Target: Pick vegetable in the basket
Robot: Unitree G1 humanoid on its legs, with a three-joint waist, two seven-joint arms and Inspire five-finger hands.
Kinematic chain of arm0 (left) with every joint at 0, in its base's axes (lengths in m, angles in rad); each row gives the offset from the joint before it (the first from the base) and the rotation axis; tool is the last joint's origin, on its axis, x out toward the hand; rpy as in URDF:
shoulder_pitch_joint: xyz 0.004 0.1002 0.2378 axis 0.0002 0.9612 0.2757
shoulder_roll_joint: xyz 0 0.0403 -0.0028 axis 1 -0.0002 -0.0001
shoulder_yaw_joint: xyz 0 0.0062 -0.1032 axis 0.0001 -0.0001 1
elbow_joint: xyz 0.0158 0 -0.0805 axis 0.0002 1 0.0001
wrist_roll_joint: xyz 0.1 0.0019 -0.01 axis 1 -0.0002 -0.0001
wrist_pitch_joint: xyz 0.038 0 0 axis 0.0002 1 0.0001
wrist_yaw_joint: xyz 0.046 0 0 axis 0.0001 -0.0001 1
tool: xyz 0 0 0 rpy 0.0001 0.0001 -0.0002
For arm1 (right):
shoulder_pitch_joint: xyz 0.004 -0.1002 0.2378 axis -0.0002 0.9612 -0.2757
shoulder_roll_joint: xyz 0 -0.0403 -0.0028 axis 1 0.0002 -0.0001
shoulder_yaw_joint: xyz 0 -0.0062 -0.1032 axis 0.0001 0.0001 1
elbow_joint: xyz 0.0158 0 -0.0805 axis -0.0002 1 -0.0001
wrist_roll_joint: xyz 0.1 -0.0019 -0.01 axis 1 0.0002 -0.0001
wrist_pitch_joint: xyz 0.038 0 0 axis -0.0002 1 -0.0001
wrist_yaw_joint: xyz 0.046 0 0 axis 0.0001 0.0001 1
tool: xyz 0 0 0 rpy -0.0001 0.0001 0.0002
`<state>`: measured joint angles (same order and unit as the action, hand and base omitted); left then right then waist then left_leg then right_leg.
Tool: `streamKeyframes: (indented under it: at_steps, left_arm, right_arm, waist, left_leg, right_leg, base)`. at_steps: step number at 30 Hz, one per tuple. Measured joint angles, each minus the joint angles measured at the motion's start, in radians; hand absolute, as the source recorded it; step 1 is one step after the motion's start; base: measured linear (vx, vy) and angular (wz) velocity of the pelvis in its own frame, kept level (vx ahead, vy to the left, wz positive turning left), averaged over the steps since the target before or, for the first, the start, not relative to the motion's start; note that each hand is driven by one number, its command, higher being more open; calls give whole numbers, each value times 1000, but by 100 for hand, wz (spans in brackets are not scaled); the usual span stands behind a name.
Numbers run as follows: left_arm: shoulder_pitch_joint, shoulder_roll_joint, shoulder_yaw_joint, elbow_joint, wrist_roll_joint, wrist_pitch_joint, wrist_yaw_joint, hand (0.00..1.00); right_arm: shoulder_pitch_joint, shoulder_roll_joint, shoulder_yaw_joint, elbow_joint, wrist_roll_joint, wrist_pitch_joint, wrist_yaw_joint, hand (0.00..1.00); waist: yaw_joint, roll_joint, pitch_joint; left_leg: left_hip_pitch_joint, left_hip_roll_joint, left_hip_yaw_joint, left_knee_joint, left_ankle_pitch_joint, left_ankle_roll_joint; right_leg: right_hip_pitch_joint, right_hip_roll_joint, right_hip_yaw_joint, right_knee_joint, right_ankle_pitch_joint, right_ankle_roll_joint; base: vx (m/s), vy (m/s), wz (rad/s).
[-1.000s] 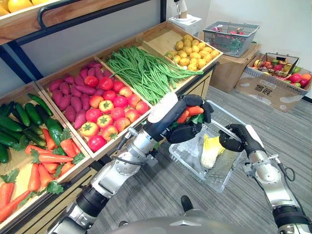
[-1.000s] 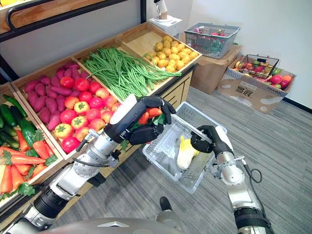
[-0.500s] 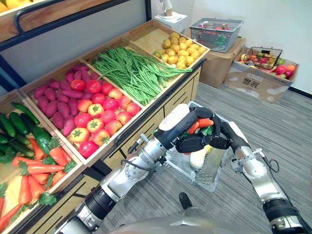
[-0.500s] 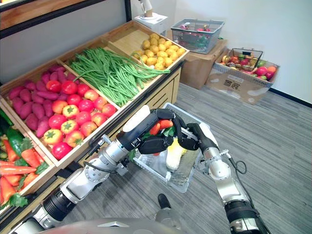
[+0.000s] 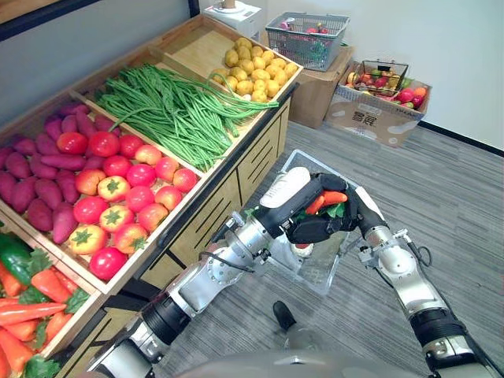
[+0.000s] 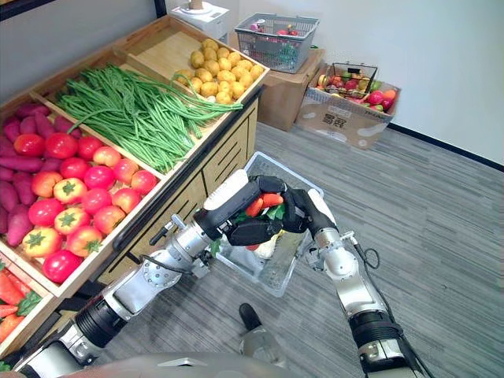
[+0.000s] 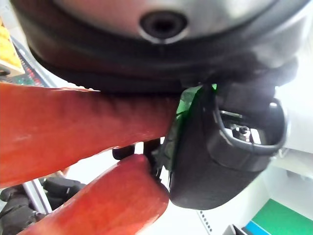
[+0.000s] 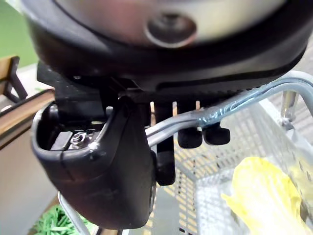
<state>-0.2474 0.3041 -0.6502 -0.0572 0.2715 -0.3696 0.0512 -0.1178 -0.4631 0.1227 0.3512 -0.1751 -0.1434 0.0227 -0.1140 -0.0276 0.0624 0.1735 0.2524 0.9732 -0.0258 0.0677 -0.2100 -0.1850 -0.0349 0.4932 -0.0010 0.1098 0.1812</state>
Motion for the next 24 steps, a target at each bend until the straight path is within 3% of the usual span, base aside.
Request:
streamKeyframes:
  at_steps: [8,9,14,16,18,20,21,22,24]
  left_arm:
    - [-31,-33,-1,16,1,3,-10,0]
    - [-38,-33,-1,18,1,3,-11,0]
    - [-38,-33,0,18,1,3,-11,0]
    - [-38,-33,7,18,1,3,-17,0]
    - [-27,-31,37,15,2,3,-29,0]
    - [13,-25,106,3,1,3,-30,0]
    - [31,-15,144,0,1,5,-30,0]
    - [39,-8,162,-3,1,7,-30,0]
    - [65,13,220,-31,1,29,-31,0]
  right_arm:
    - [-19,0,4,-4,1,0,0,0]
    - [-19,0,-6,-4,1,0,0,0]
    - [-19,0,-6,-4,1,0,0,0]
    - [-19,0,-6,-4,1,1,-4,0]
    - [-23,0,-5,-4,-2,10,-4,0]
    - [-52,4,16,2,-7,28,-3,0]
    - [-69,16,19,9,-7,28,-4,0]
    - [-82,27,19,18,-7,28,-4,0]
    - [-156,69,28,82,-6,29,-4,0]
  waist:
    - [-6,12,42]
    - [-25,24,69]
    - [-21,24,69]
    - [-21,24,69]
    - [0,22,69]
    - [55,23,69]
    - [69,25,68]
    - [70,27,66]
    - [85,28,66]
  left_leg:
    - [-31,26,-10,111,-68,6]
    - [-133,115,-62,376,-215,29]
    - [-138,116,-69,379,-216,28]
    - [-170,104,-130,380,-220,32]
    - [-199,81,-211,370,-228,31]
    - [-201,45,-341,336,-239,24]
    - [-211,41,-408,330,-237,23]
    - [-221,43,-445,329,-237,23]
    - [-225,47,-518,294,-234,16]
  right_leg:
    - [1,-19,1,-1,-1,1]
    - [-4,-44,-22,-3,4,11]
    - [-4,-46,-25,-5,4,11]
    - [-4,-57,-54,-20,8,14]
    - [-8,-67,-88,-43,14,10]
    - [-16,-100,-262,-63,31,-57]
    - [-14,-110,-354,-65,71,-70]
    - [-14,-105,-368,-67,83,-56]
    - [-17,-82,-432,-72,104,-72]
  base:
    - [-46,9,0]
    - [0,0,0]
    - [-1,4,3]
    - [-16,9,28]
    - [-61,9,18]
    - [-72,-2,-25]
    - [19,-50,-9]
    - [50,-99,9]
    - [54,-121,7]
